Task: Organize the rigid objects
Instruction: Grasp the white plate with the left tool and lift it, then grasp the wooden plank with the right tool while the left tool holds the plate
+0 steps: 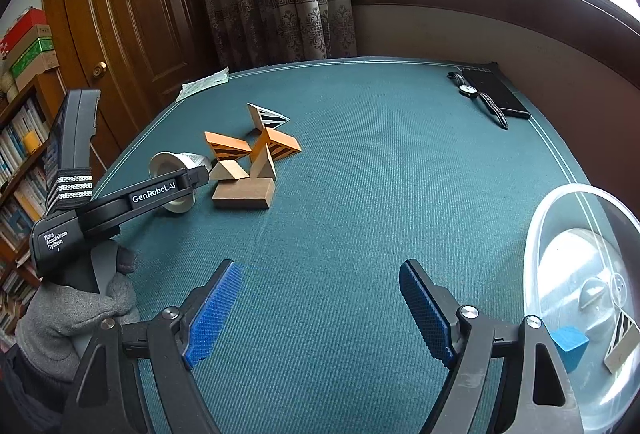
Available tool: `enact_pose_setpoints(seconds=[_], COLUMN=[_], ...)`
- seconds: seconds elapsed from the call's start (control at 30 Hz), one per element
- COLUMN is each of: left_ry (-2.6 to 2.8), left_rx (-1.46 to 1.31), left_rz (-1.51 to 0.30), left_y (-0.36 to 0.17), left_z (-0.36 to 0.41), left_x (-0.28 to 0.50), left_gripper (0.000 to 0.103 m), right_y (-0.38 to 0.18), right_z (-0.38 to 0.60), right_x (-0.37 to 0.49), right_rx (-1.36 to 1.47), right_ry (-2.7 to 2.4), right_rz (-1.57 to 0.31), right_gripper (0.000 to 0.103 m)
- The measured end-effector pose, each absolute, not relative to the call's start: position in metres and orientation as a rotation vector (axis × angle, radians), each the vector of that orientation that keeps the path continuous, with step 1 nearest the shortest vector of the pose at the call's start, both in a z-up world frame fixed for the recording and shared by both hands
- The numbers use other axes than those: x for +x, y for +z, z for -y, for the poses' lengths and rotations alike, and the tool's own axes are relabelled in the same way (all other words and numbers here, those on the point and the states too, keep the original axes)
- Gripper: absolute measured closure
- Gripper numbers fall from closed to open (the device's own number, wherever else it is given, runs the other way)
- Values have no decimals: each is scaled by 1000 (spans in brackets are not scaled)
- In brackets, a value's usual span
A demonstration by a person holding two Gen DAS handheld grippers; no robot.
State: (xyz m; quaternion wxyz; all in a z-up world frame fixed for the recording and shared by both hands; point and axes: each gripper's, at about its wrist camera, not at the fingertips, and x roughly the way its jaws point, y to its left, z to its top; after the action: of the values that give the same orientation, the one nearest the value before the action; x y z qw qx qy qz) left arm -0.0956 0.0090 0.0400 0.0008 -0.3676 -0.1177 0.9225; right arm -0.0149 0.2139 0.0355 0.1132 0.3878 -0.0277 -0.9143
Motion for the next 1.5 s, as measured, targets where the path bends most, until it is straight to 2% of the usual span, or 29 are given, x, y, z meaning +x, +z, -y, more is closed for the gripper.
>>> enact_pose_setpoints(seconds=[0.3,0.93,1.23,1.5], left_ry=[3017,3053,3045,3042], left_rx=[-1076,-1059,-1073,-1082], left_rz=[356,438,445,435], left_y=[53,45,41,39], left_z=[20,46,46,42], left_x=[-72,-62,-61,-62], left_gripper=[36,36,36,36], right_y=[27,6,3,3], right_z=[-180,-118,-111,-121], right_x=[-43,-109,-111,-95], right_rx=[1195,1260,1243,1231], right_ry=[-2599,-2591,-2618,-2610], right_rz=[45,-56,-140,-126], right_gripper=[18,18,38,38])
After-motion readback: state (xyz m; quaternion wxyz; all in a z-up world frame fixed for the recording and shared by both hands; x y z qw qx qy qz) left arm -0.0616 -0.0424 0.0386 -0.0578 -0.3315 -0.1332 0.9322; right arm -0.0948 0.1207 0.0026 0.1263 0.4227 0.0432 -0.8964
